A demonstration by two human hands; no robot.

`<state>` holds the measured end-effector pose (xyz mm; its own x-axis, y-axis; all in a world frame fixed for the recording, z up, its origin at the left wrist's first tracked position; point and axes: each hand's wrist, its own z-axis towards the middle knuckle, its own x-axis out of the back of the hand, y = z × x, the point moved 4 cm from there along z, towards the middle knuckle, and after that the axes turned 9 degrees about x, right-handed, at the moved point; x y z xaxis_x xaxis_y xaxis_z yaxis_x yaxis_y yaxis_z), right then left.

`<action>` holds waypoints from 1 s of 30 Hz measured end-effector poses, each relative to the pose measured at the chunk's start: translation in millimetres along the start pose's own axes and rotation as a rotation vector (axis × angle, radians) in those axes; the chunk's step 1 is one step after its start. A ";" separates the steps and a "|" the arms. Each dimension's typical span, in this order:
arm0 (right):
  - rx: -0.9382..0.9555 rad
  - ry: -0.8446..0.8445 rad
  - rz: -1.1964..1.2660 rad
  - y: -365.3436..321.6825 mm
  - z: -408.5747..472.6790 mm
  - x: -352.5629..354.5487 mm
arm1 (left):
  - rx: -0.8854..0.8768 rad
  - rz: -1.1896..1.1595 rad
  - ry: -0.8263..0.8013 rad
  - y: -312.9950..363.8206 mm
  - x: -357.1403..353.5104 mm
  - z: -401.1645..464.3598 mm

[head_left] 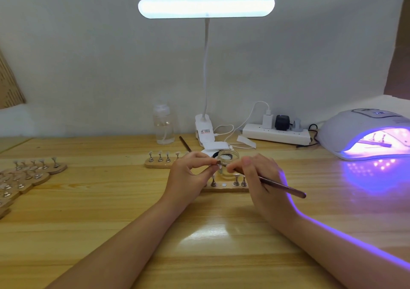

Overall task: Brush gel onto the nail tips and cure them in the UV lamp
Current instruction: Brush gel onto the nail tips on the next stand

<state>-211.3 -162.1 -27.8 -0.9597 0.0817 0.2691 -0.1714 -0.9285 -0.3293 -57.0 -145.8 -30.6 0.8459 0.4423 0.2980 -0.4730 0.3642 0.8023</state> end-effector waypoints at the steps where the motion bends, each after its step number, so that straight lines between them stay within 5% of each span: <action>1: -0.034 -0.006 0.032 1.7 -0.9 -0.1 | -0.004 0.000 -0.004 0.3 -0.1 -0.2; 30: -0.106 -0.012 0.092 -0.2 -1.2 -0.3 | -0.017 0.001 -0.011 -2.9 0.8 0.9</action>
<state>-211.2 -161.6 -28.9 -0.9697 -0.0073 0.2441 -0.1057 -0.8886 -0.4464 -54.7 -147.3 -32.2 0.8481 0.4338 0.3043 -0.4777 0.3777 0.7931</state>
